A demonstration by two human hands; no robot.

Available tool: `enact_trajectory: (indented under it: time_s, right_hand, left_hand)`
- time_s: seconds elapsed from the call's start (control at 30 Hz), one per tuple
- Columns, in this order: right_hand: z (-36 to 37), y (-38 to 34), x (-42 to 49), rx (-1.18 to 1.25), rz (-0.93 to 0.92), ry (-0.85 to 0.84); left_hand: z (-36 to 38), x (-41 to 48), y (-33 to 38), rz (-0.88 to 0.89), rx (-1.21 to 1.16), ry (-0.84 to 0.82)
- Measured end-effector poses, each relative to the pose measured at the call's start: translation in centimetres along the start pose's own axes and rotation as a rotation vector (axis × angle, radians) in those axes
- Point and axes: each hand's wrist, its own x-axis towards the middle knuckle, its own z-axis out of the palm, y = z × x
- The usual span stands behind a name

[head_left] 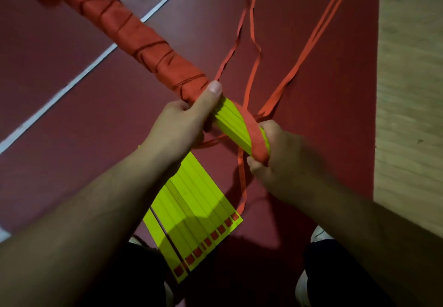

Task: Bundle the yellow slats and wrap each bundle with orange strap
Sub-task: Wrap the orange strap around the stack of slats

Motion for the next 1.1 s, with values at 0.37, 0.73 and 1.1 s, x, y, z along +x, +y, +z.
enact_trajectory:
  time_s: [0.37,0.73,1.1]
  right_hand:
    - [-2.1,0.7,1.0,0.600,0.026,-0.435]
    - [-0.1,-0.1,0.2,0.028,0.218,0.044]
    - [-3.1,-0.2,0.3,0.889,0.096,-0.613]
  left_hand:
    - [-1.0,-0.6,0.6,0.157,-0.085,-0.139]
    - [0.2,-0.4,-0.6,0.125,-0.119,-0.096]
    - [-1.3,-0.2,0.4,0.231,-0.254,-0.190]
